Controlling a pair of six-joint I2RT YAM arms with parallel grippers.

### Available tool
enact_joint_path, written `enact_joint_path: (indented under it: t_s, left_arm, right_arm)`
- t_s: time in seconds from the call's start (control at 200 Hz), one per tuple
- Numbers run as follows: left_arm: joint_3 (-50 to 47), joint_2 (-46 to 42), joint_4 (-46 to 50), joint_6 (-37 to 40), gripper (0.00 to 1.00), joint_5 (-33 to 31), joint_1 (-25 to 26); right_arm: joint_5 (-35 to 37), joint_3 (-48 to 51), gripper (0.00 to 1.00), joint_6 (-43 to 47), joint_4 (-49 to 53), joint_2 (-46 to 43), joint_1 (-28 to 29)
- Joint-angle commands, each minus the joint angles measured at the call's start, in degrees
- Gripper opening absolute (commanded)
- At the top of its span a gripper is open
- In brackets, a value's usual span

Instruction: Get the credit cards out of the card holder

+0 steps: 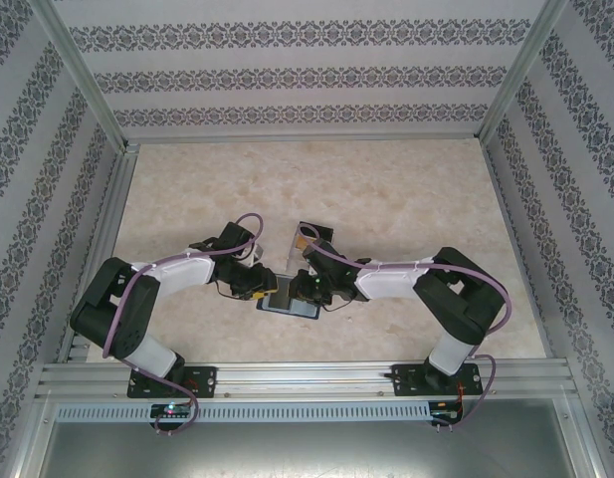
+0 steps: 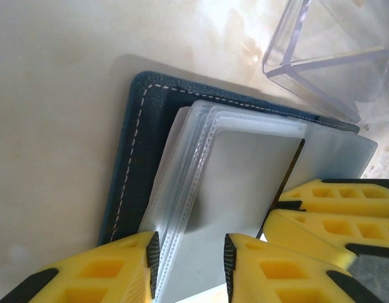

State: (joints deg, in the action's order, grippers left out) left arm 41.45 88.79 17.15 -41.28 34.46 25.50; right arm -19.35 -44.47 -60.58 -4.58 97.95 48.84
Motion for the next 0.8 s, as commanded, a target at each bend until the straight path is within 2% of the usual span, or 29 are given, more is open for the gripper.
enact_joint_path:
  t_s: [0.0, 0.709, 0.794]
  left_arm:
    - [-0.5, 0.7, 0.6, -0.1, 0.35, -0.2, 0.7]
    - [1.7, 3.9, 2.8, 1.1, 0.28, -0.6, 1.8]
    - [2.0, 4.0, 3.1, 1.1, 0.28, -0.8, 2.0]
  right_arm:
    - [-1.0, 0.3, 0.19, -1.3, -0.7, 0.6, -0.7]
    - [-4.5, 1.4, 0.18, -1.9, -6.9, 2.0, -1.3]
    - [-4.6, 1.6, 0.13, -2.1, -7.7, 2.0, -1.5]
